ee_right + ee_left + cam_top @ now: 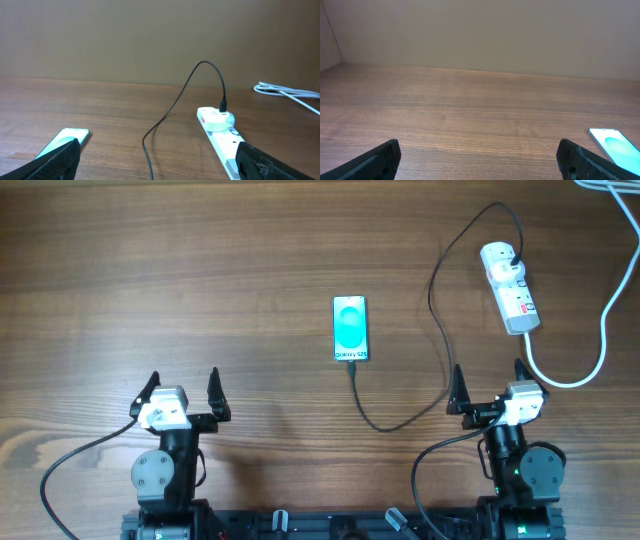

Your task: Plug charger to phone and switch on socket

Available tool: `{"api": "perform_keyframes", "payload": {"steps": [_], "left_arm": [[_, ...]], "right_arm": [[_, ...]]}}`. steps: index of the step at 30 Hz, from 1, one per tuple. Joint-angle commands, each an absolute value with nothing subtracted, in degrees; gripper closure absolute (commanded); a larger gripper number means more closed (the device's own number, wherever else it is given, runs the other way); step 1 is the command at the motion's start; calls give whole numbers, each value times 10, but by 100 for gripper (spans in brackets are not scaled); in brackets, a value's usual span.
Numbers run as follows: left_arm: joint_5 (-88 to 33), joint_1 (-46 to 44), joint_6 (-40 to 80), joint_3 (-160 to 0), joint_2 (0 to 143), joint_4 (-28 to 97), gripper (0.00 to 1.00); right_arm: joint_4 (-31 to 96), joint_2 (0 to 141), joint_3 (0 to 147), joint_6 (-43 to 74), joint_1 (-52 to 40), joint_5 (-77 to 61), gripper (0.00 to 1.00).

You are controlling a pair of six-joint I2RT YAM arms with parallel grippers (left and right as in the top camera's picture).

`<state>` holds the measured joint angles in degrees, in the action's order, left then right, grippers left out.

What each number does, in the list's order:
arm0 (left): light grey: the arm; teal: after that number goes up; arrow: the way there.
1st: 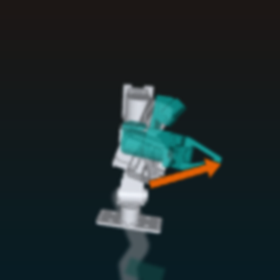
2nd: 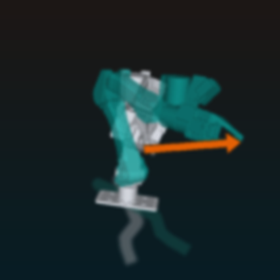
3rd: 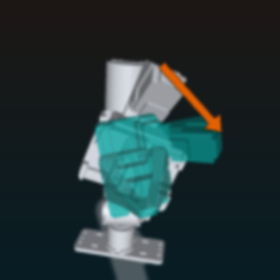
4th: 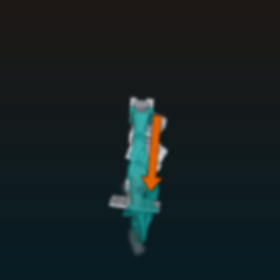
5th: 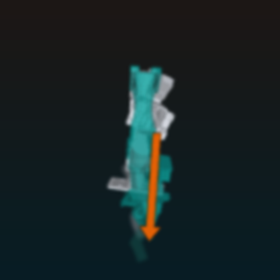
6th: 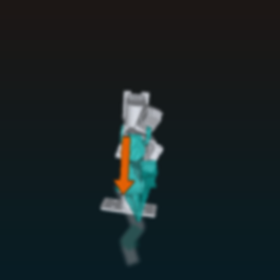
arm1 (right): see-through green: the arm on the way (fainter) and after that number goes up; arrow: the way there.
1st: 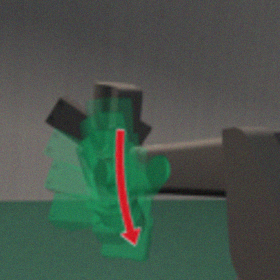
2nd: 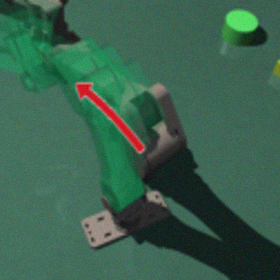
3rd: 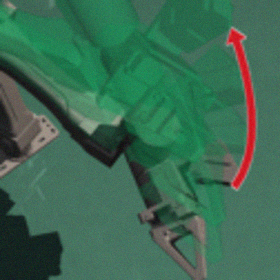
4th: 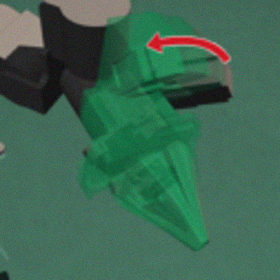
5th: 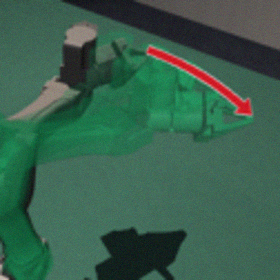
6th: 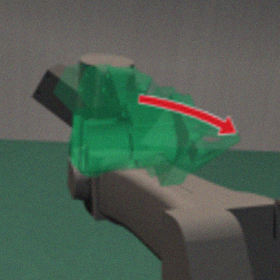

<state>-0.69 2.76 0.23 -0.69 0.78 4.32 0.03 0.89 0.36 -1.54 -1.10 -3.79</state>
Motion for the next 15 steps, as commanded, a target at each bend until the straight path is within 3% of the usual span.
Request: {"api": "perform_keyframes", "payload": {"steps": [1,15], "left_arm": [[-2,33,-9,-3,2,43,0],[-2,33,-9,-3,2,43,0]], "right_arm": [[0,2,3,-11,-14,-34,0],[0,2,3,-11,-14,-34,0]]}}
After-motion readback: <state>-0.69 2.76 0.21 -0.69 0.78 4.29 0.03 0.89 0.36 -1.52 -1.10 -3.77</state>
